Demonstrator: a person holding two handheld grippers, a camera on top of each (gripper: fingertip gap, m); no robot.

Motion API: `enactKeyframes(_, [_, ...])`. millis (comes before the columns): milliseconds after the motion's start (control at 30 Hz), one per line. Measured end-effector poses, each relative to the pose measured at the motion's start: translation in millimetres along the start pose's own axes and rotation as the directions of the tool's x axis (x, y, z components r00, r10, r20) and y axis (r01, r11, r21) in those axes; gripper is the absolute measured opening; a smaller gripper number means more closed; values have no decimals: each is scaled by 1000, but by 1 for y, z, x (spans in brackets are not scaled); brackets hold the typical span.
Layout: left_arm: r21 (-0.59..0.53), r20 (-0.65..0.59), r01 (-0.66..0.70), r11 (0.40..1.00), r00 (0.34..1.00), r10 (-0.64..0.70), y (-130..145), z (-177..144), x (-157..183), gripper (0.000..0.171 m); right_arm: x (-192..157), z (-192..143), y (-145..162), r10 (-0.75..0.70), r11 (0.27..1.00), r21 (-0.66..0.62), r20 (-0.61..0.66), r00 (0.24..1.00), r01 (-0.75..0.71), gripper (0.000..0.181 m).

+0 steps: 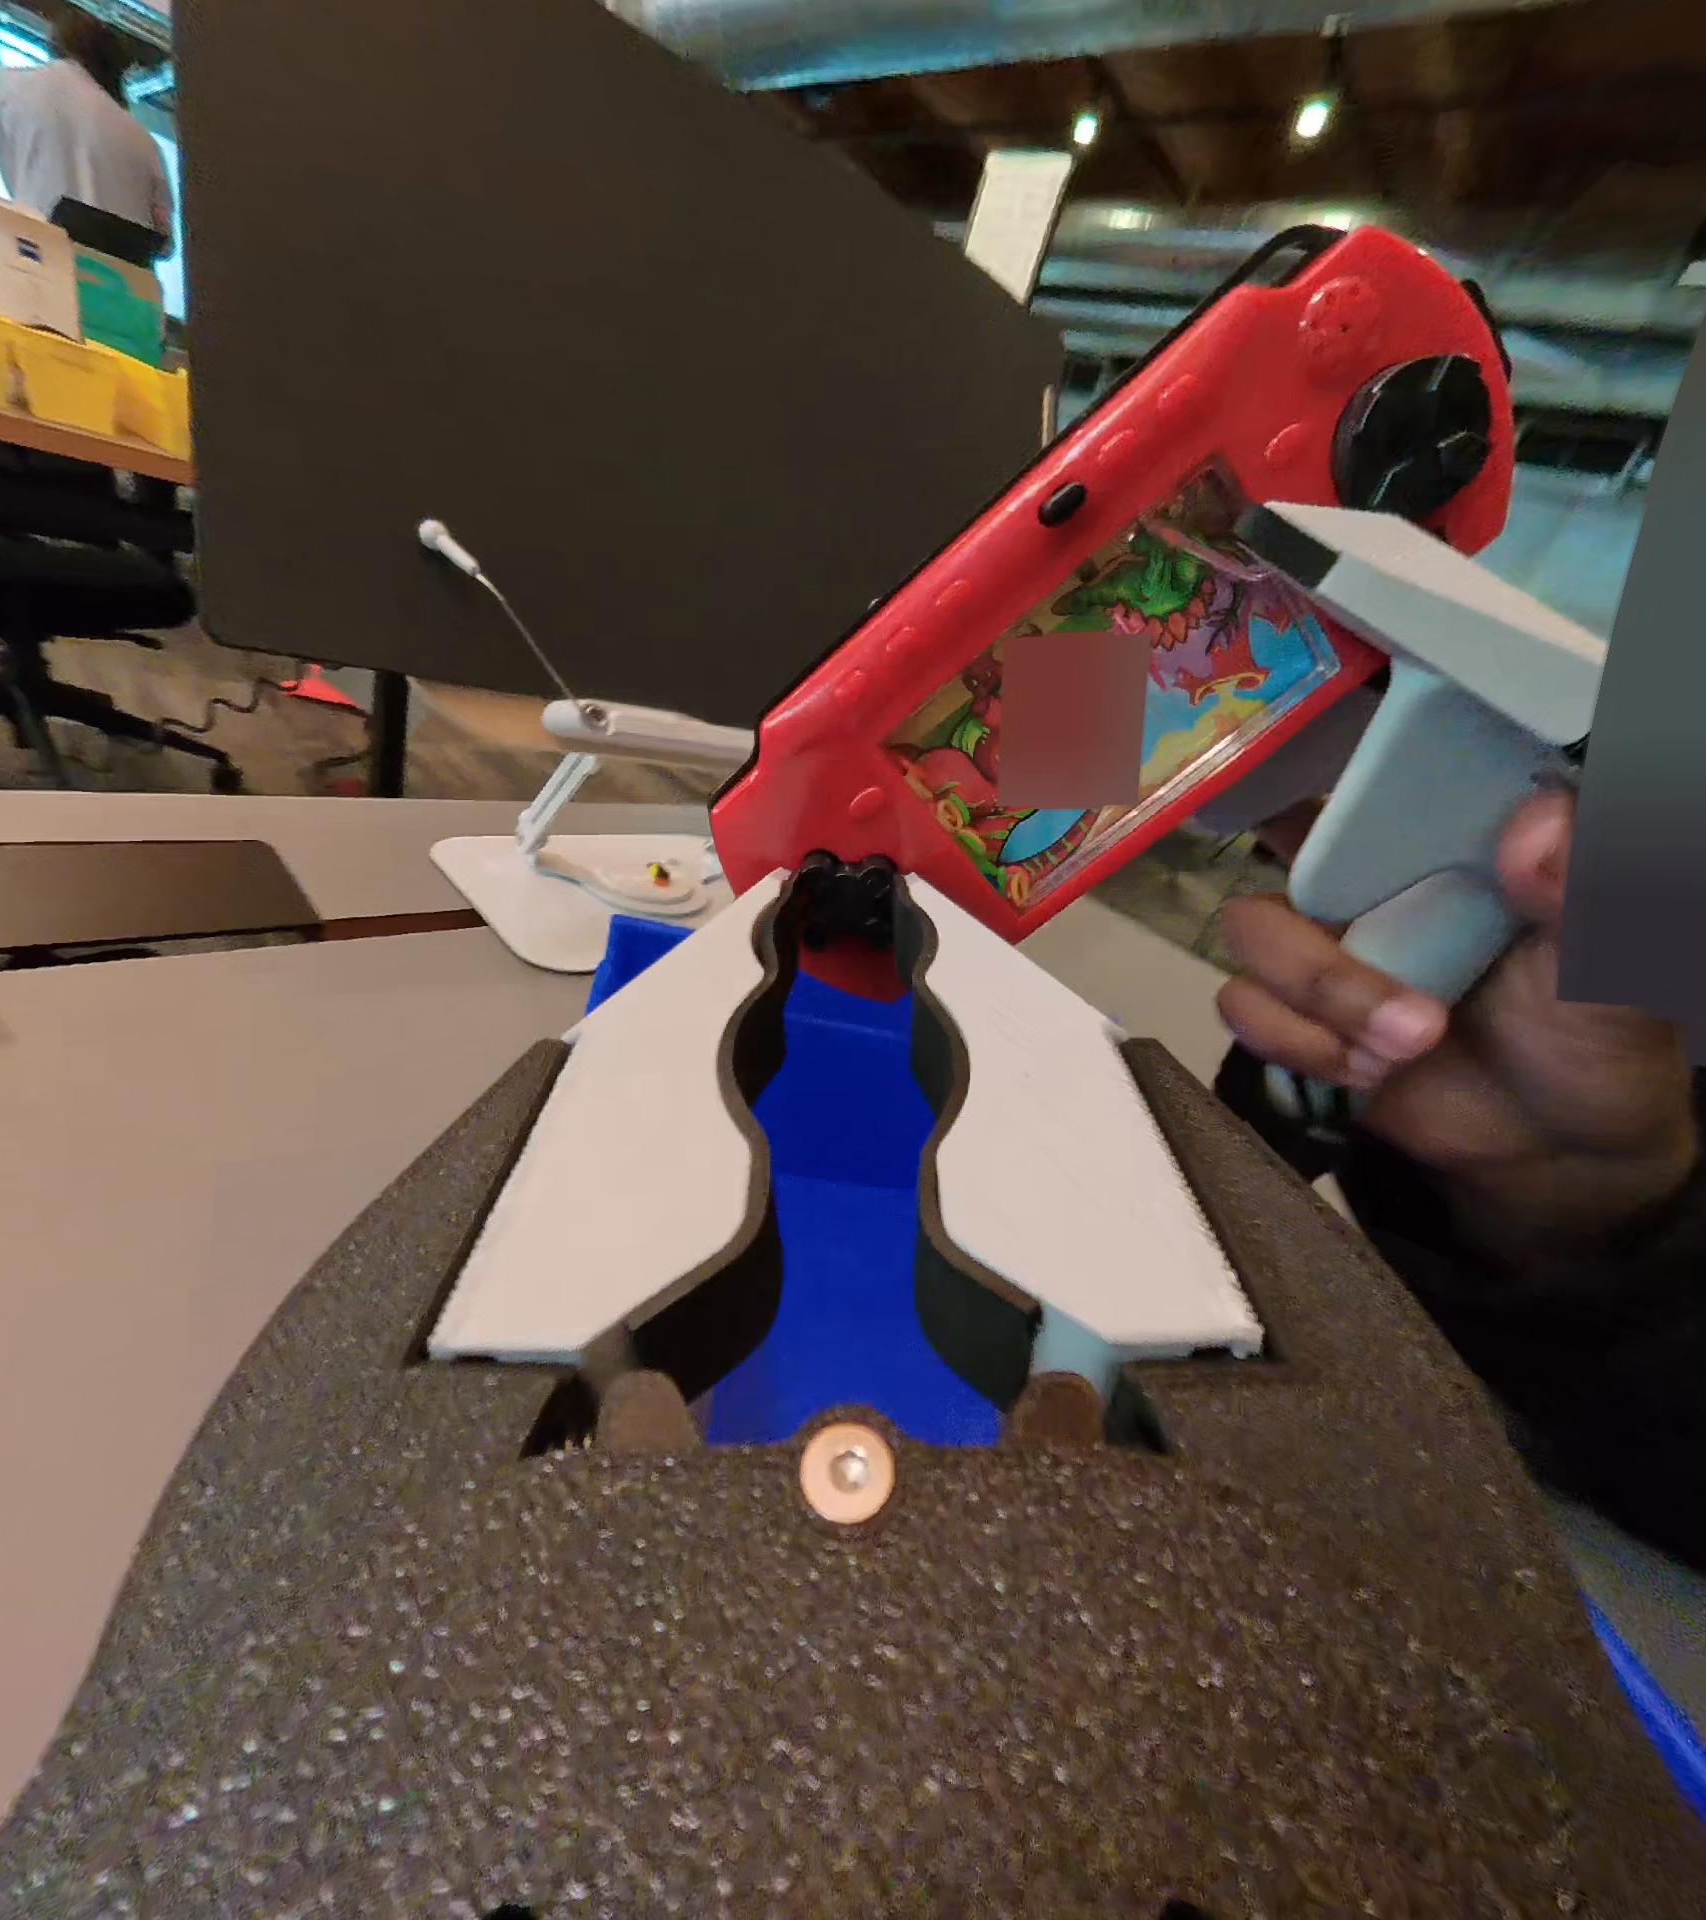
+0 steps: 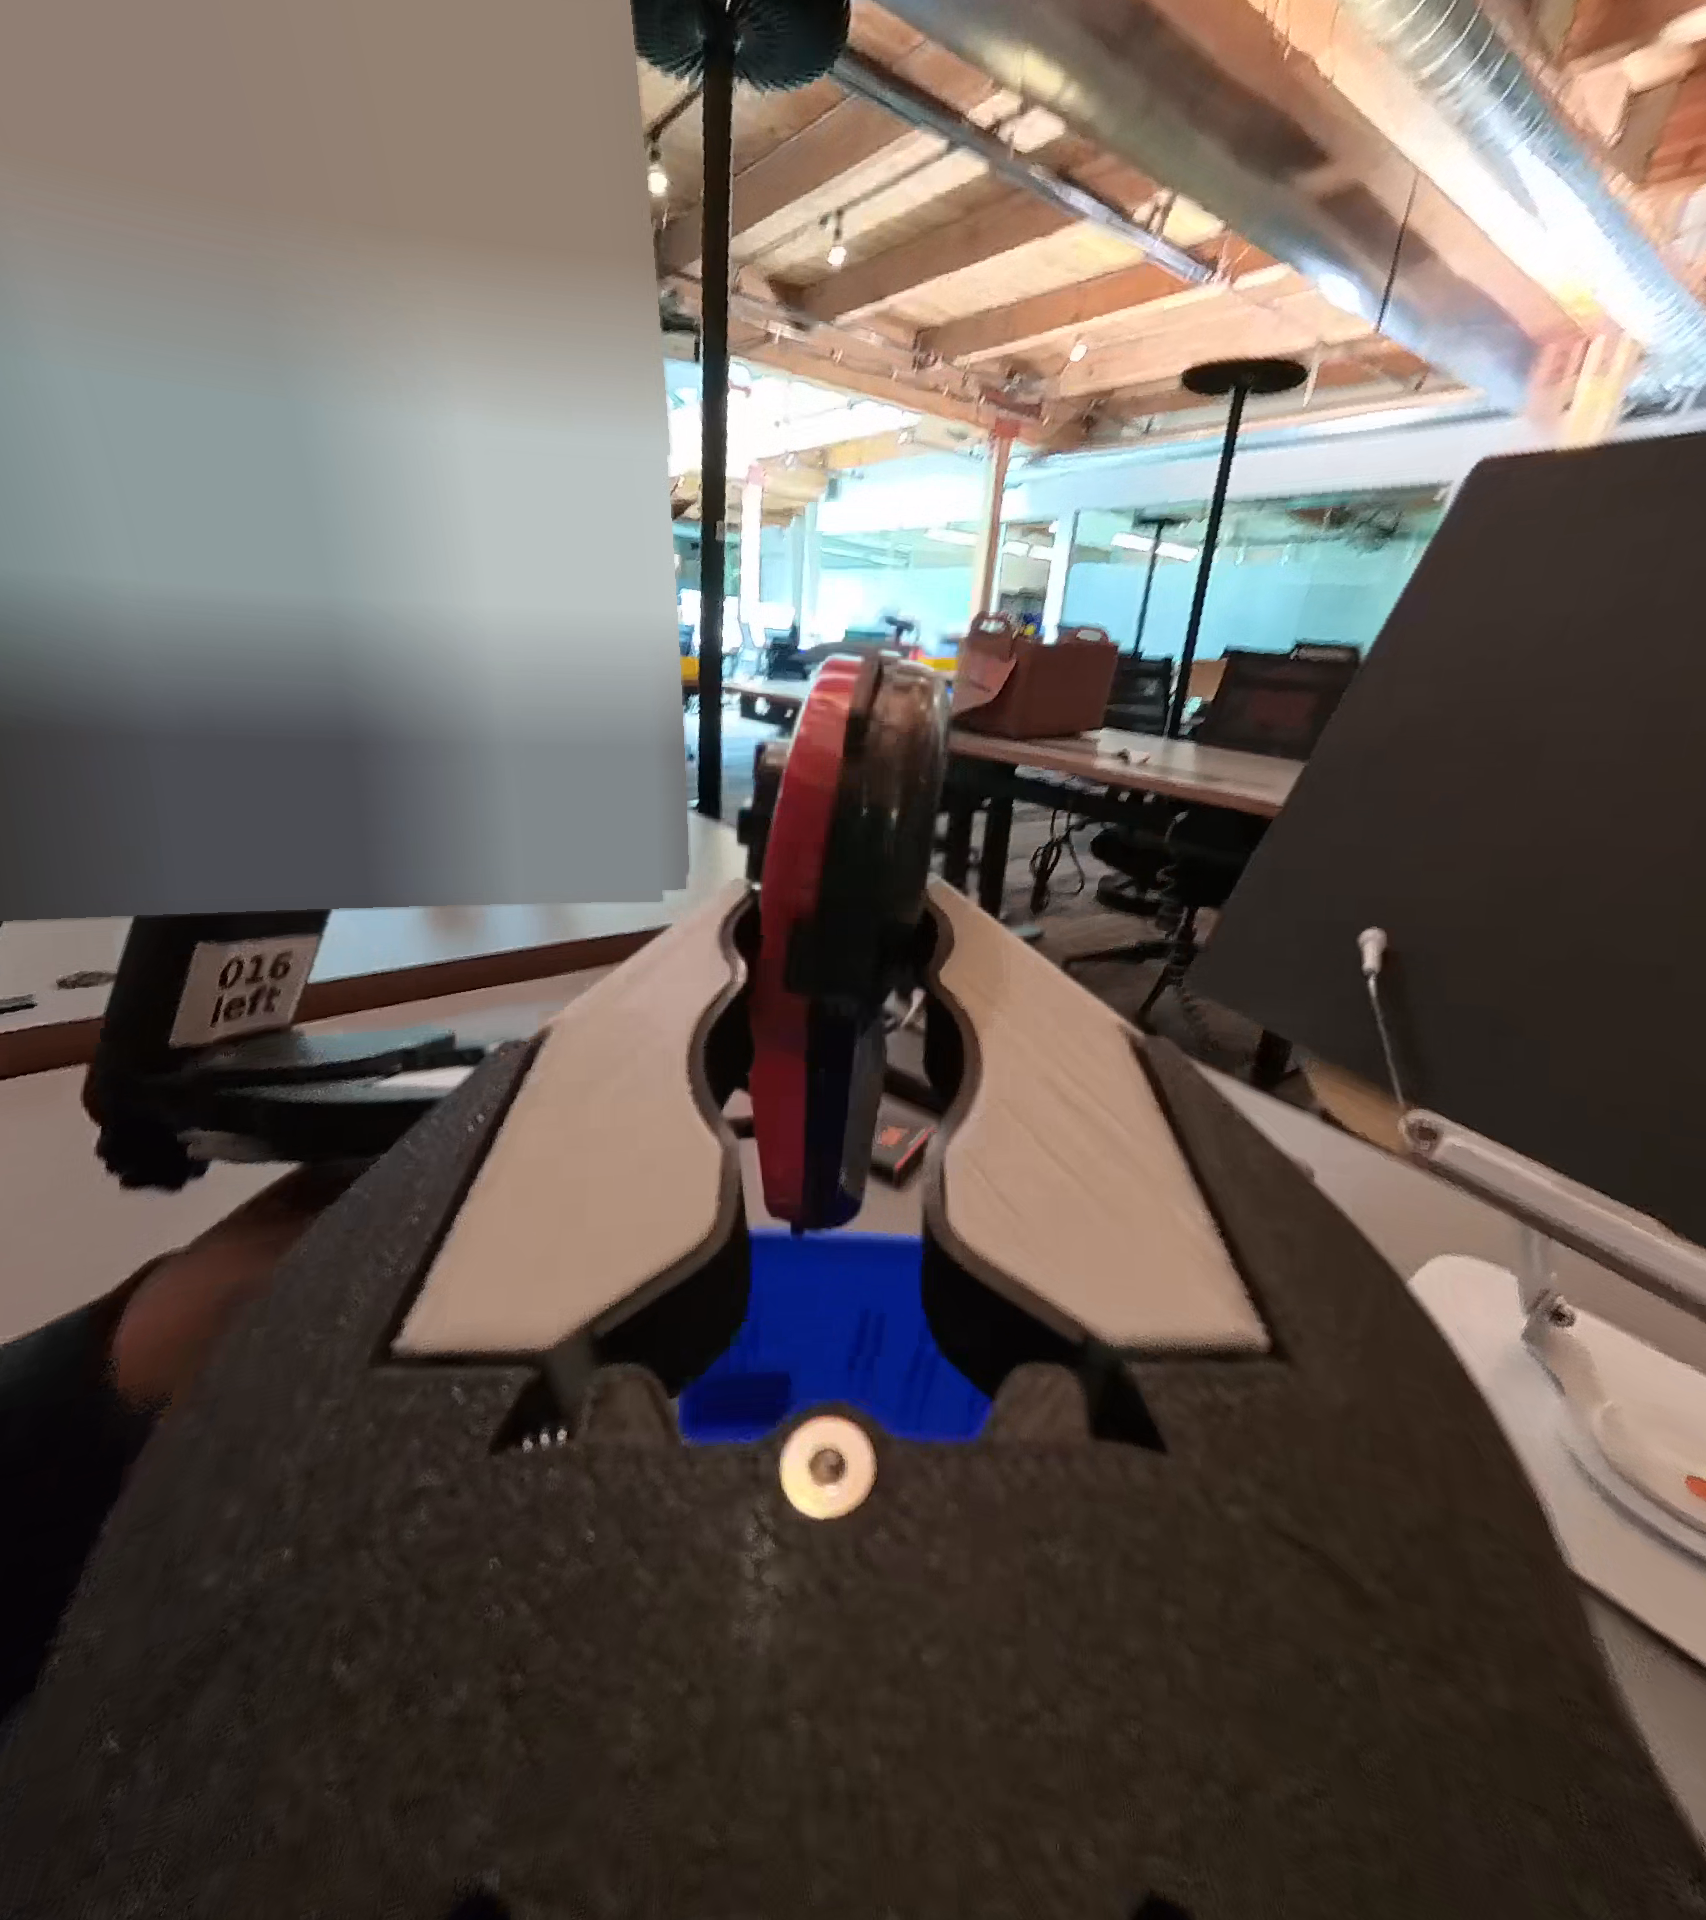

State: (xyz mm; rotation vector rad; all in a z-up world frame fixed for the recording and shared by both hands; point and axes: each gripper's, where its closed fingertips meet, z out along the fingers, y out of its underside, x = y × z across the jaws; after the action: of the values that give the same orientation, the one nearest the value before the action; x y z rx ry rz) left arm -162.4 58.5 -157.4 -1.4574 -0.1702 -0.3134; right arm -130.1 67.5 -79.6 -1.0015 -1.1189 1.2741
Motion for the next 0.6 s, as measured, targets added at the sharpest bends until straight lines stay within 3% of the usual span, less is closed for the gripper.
enactKeyframes(133, [-77, 12, -72, 994, 997, 73, 8, -1, 6, 16, -1, -22, 20, 109, 985, -141, 85, 990, -96, 36])
enactKeyframes(233, [-140, 46, -190, 972, 979, 198, 17, 1, 6, 16, 1, -43, 41, 271, 935, -269, 125, 954, -230, 46])
enactKeyframes(433, [-254, 56, -390, 885, 908, 416, 38, 6, 18, 16, 7, -76, 70, 604, 772, -352, 150, 783, -529, 49])
enactKeyframes(600, [-291, 35, -449, 845, 877, 479, 49, 1, 27, 16, 7, -92, 84, 600, 768, -376, 141, 787, -518, 54])
